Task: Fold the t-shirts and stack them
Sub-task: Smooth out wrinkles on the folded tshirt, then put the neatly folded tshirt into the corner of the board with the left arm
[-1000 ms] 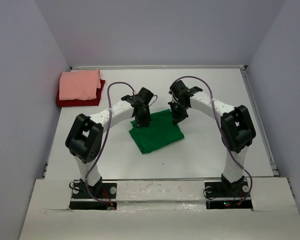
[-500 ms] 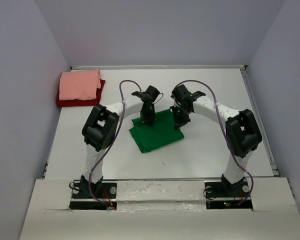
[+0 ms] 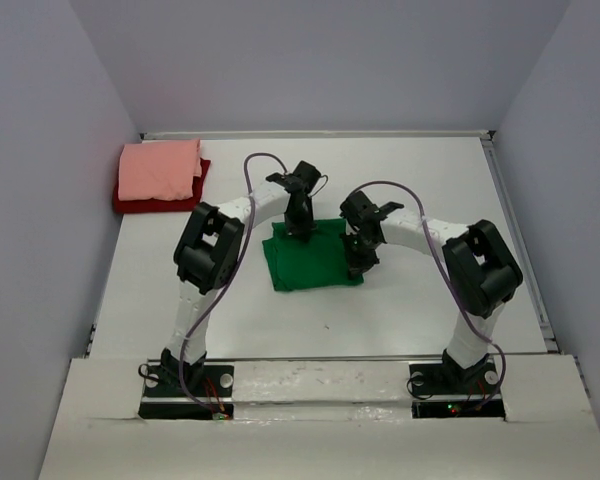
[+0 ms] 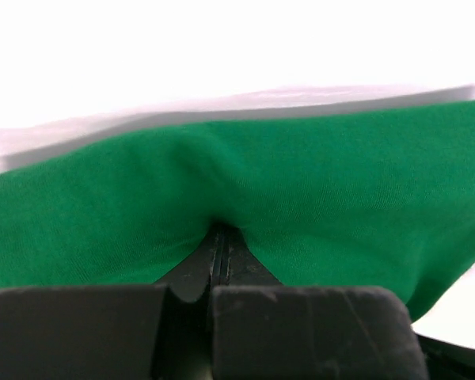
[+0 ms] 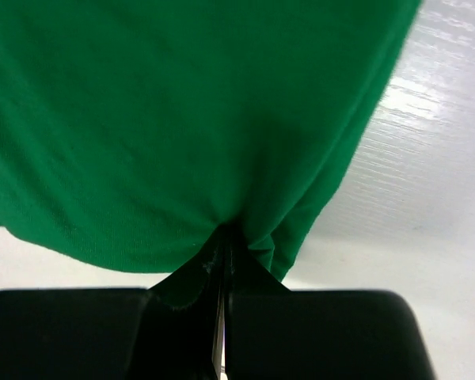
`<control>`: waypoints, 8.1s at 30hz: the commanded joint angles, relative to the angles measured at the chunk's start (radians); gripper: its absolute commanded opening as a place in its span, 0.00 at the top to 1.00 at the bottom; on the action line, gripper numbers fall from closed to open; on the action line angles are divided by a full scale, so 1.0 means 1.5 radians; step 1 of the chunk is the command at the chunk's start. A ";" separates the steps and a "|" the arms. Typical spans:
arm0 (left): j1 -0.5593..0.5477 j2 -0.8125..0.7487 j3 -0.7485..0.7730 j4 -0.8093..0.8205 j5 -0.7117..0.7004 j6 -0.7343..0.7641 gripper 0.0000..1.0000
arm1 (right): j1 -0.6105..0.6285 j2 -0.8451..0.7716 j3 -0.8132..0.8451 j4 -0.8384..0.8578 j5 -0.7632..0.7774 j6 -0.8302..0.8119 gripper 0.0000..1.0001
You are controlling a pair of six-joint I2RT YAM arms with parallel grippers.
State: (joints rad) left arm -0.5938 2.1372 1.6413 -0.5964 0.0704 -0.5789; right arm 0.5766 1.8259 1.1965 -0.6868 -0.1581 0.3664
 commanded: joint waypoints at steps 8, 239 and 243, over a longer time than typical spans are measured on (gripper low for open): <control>0.014 0.049 0.067 -0.024 0.009 0.044 1.00 | 0.041 0.026 -0.010 0.047 -0.004 0.044 1.00; 0.399 0.116 0.561 -0.062 0.048 0.217 1.00 | -0.059 -0.184 0.151 -0.202 0.048 0.059 0.66; 0.420 0.116 0.565 -0.046 0.050 0.218 1.00 | -0.053 -0.184 0.149 -0.204 0.050 0.061 0.66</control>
State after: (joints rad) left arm -0.0006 2.3478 2.4355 -0.7303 0.1486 -0.2733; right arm 0.4862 1.5642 1.4235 -0.9947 -0.0971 0.4492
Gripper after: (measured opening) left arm 0.051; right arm 0.345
